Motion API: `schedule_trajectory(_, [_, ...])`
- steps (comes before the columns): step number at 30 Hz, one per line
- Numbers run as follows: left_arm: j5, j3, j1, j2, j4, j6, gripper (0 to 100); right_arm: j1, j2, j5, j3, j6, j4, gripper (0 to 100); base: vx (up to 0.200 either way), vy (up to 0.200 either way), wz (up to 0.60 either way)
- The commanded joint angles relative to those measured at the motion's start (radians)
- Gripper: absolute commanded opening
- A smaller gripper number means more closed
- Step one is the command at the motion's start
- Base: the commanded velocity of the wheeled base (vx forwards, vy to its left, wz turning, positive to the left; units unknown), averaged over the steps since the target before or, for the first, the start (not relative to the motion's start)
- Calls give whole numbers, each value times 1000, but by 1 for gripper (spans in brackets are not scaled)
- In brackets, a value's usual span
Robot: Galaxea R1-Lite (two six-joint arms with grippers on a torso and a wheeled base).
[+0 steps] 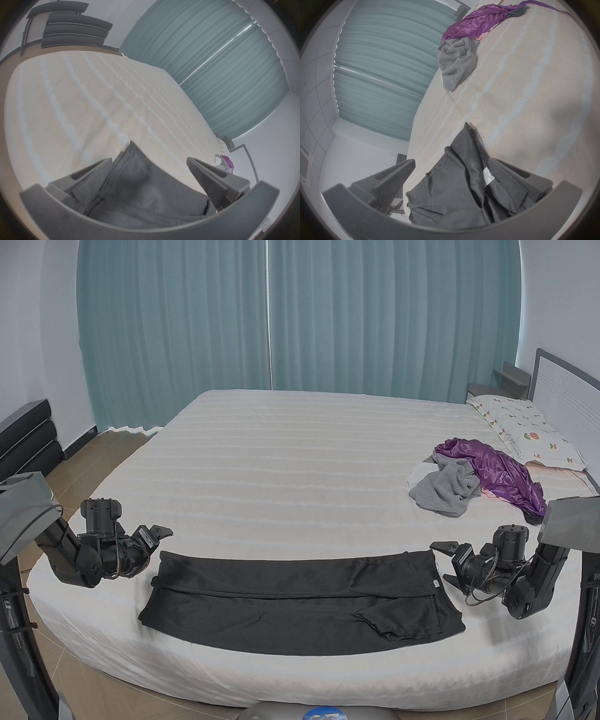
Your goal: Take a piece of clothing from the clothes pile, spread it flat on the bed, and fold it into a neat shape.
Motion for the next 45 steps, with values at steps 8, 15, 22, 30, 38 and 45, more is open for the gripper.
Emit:
schedule_trajectory(8, [10,-143,-1,221,-69,2,100,7,22,0,-8,0,0,100,0,0,0])
schedule_trajectory(15, [41,-152,2,221,-101,-2,100,7,23,2,-9,0,0,100,0,0,0])
schedule_trajectory(22, [121,-131,-35,160,-231,-145,100,7,28,2,-11,0,-1,100,0,0,0])
schedule_trajectory(30, [121,-123,-135,171,-234,-176,100,9,30,2,-11,0,-1,100,0,0,0])
schedule_trajectory(38, [121,-129,-150,227,-234,-167,100,15,30,0,-9,0,-1,100,0,0,0])
schedule_trajectory(45, [125,-129,-130,258,-230,-122,100,15,30,0,-9,0,-3,100,0,0,0])
